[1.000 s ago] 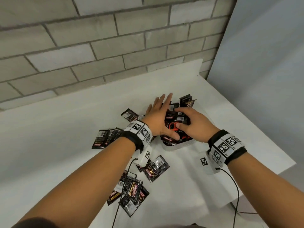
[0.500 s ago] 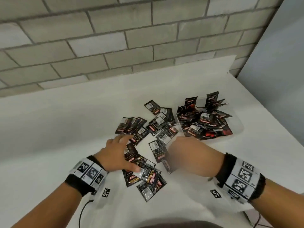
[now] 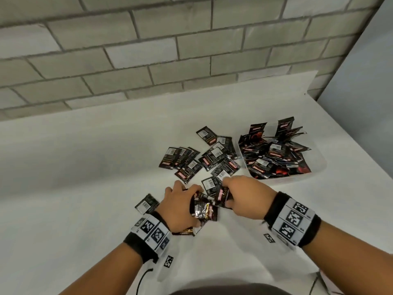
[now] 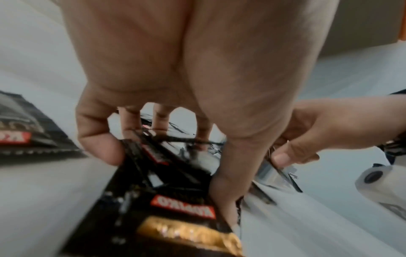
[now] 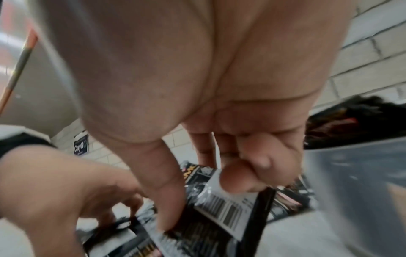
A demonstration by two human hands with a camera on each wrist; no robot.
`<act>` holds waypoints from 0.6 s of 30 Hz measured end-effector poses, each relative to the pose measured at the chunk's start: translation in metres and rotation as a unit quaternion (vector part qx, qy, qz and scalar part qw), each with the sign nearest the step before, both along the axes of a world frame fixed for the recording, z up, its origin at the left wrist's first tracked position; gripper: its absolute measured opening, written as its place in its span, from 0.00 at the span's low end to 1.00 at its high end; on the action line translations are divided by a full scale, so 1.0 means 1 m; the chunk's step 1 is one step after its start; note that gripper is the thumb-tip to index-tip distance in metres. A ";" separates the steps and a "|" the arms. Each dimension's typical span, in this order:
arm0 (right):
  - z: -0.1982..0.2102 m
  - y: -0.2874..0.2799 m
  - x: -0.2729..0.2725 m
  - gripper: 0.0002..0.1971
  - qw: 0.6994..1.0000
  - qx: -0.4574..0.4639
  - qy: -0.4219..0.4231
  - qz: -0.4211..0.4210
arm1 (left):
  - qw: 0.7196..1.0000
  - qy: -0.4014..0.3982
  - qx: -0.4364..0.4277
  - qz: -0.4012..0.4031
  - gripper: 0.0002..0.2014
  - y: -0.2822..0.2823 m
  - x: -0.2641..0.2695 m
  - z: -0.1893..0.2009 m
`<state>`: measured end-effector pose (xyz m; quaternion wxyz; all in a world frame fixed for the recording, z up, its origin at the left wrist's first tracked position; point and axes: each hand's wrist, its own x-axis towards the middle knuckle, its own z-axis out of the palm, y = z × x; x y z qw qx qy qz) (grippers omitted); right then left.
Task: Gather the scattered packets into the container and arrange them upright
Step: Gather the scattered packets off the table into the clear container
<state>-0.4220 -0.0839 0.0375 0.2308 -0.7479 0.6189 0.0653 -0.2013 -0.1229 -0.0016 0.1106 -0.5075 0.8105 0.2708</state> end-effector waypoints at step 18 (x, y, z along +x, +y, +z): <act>-0.019 -0.019 0.026 0.16 0.999 0.018 -0.038 0.000 | 0.953 0.233 -0.076 0.176 0.26 -0.038 0.074 0.044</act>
